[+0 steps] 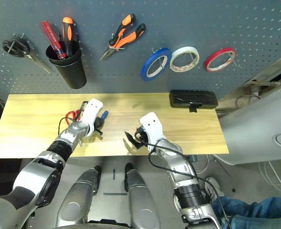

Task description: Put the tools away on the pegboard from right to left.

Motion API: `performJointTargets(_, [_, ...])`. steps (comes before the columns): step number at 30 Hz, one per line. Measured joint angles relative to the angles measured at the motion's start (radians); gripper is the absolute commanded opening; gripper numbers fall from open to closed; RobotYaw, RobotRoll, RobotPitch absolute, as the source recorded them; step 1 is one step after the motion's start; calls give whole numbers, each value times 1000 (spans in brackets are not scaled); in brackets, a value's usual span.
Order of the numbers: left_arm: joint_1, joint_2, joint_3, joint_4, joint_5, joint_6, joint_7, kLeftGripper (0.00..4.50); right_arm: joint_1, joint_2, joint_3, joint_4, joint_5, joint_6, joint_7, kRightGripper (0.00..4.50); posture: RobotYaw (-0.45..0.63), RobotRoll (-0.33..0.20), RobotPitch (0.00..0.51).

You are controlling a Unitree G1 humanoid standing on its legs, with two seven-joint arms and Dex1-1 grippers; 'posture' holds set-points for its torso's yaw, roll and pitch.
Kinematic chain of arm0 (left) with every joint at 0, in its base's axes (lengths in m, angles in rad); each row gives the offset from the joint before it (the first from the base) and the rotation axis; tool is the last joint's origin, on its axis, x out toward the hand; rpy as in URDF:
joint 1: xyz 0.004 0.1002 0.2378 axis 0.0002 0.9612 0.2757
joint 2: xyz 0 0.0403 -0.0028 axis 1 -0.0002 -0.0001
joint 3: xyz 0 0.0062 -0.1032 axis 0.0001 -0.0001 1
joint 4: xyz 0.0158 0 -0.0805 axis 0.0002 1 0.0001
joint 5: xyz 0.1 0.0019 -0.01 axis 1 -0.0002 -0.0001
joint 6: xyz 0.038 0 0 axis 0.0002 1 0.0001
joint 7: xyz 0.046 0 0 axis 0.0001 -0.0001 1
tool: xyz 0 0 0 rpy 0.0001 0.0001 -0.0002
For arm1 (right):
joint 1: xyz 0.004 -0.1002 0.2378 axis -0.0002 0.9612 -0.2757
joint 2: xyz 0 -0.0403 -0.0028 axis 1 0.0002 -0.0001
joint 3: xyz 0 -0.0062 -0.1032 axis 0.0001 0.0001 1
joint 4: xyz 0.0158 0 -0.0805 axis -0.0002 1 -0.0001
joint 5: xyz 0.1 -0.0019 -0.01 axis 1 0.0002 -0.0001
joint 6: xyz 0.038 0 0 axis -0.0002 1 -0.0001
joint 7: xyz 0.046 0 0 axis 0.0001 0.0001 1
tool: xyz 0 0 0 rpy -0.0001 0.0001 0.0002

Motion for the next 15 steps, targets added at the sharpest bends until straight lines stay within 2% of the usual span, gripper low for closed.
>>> performJointTargets(5, [130,20,3,-209,-27,-13,-20,630,-66,14,-4,52,20,-88,35,4500,110,0,264])
performJointTargets(11, [302,96,15,-542,-76,-51,-92,630,-144,29,-23,139,43,-202,62,4500,131,0,238])
performJointTargets(15, [341,119,26,-666,-106,-87,-115,630,-191,35,-41,153,56,-238,67,4500,149,0,228])
